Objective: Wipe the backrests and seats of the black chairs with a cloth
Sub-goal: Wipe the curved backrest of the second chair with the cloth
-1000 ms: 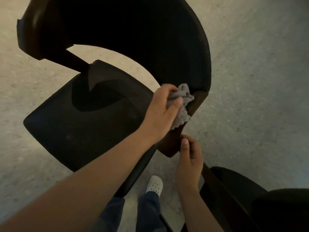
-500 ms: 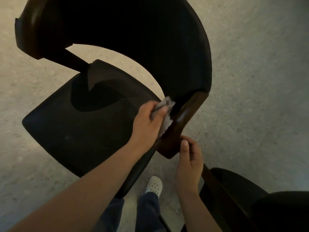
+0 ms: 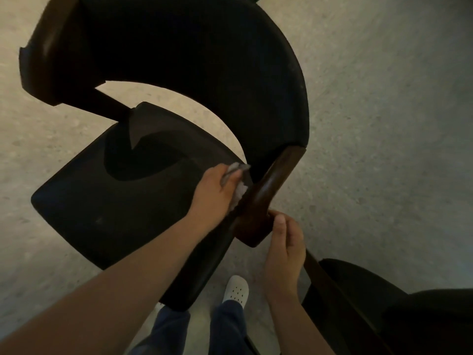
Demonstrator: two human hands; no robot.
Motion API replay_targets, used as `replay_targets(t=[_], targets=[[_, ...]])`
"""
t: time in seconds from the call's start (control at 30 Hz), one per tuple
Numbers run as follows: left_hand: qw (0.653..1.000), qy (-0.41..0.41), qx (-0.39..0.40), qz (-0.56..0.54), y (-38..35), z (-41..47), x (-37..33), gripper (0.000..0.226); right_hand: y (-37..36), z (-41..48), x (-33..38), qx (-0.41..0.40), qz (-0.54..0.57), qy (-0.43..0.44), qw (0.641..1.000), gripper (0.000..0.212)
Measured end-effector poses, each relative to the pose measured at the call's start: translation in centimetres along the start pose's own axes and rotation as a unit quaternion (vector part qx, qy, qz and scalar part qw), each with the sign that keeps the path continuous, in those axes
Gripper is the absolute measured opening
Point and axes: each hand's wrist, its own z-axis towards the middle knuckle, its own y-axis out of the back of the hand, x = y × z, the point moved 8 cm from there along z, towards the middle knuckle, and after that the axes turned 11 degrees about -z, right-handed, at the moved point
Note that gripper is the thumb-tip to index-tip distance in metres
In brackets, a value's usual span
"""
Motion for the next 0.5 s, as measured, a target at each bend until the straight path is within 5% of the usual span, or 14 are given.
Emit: replay_targets(t=[0.27,0.5], targets=[[0.995,-0.093,-0.032,-0.023,2.7,0.6,-5.0,0.023,-1.7,3.5,2.6,-0.14,0.0,0.01,0.99,0.026],[0.984,-0.175,-0.022,-0.001,0.8,0.7,-8.4,0.026,-1.7,3.5,1.9,-0.154,-0.006,-0.011,0.988,0.029]])
